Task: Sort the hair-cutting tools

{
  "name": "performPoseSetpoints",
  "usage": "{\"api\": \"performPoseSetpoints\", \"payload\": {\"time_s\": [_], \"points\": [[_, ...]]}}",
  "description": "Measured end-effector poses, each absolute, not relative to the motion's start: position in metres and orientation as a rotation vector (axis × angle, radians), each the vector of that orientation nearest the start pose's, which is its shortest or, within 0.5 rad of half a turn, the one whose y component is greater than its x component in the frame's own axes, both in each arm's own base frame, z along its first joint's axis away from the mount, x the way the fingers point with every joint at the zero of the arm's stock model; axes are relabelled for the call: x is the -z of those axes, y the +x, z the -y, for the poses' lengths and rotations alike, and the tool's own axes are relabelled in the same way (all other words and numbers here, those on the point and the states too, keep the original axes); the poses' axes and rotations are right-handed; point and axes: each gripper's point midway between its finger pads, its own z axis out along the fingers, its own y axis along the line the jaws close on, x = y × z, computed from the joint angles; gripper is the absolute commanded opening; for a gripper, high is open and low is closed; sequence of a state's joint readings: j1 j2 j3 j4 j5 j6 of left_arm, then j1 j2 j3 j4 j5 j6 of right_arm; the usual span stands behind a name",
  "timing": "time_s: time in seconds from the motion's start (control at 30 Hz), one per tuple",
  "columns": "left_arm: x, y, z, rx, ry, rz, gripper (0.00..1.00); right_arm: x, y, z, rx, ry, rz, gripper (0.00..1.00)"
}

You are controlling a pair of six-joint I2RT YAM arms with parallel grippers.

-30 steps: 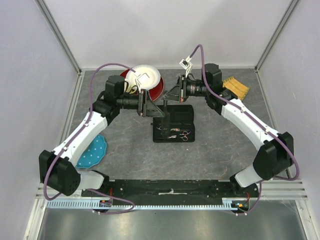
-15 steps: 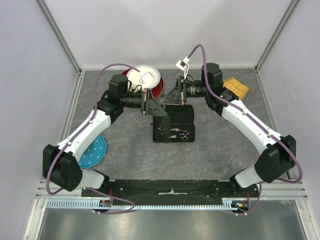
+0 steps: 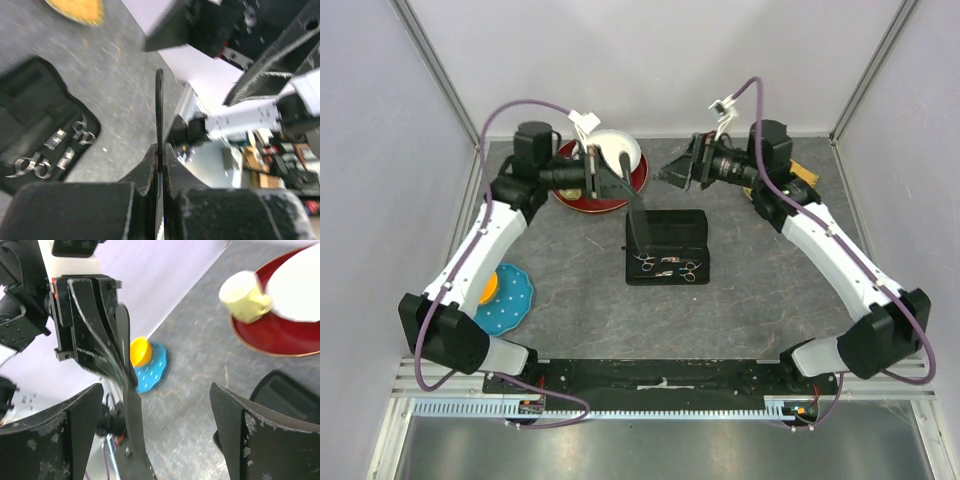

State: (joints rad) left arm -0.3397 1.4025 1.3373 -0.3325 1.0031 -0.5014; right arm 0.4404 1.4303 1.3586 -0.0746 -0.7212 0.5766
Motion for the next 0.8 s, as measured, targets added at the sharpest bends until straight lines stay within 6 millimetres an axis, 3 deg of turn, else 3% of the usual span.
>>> {"api": "performPoseSetpoints", "payload": {"time_s": [0.17, 0.27, 0.4, 0.57, 0.7, 0.8], "points": [[-0.385, 0.323, 0.242, 1.325, 0.389, -1.916, 0.02, -0.409, 0.324, -0.269, -1.237, -0.300, -1.670, 0.98], [-0.428, 0.339, 0.234, 1.250, 0.244, -1.835, 0.02, -0.443, 0.312, -0.255, -1.236, -0.212, -1.536, 0.98], [-0.475, 0.352, 0.218, 1.245, -0.047, -1.720, 0.02, -0.465, 0.307, -0.245, -1.269, -0.129, -1.420, 0.98], [-0.518, 0.363, 0.206, 1.345, -0.284, -1.554, 0.02, -0.483, 0.321, -0.253, -1.372, -0.070, -1.316, 0.98], [-0.544, 0.369, 0.202, 1.417, -0.376, -1.466, 0.02, -0.489, 0.338, -0.263, -1.453, -0.027, -1.282, 0.93], [-0.562, 0.372, 0.200, 1.457, -0.402, -1.401, 0.02, -0.505, 0.349, -0.272, -1.525, -0.015, -1.245, 0.89]]}}
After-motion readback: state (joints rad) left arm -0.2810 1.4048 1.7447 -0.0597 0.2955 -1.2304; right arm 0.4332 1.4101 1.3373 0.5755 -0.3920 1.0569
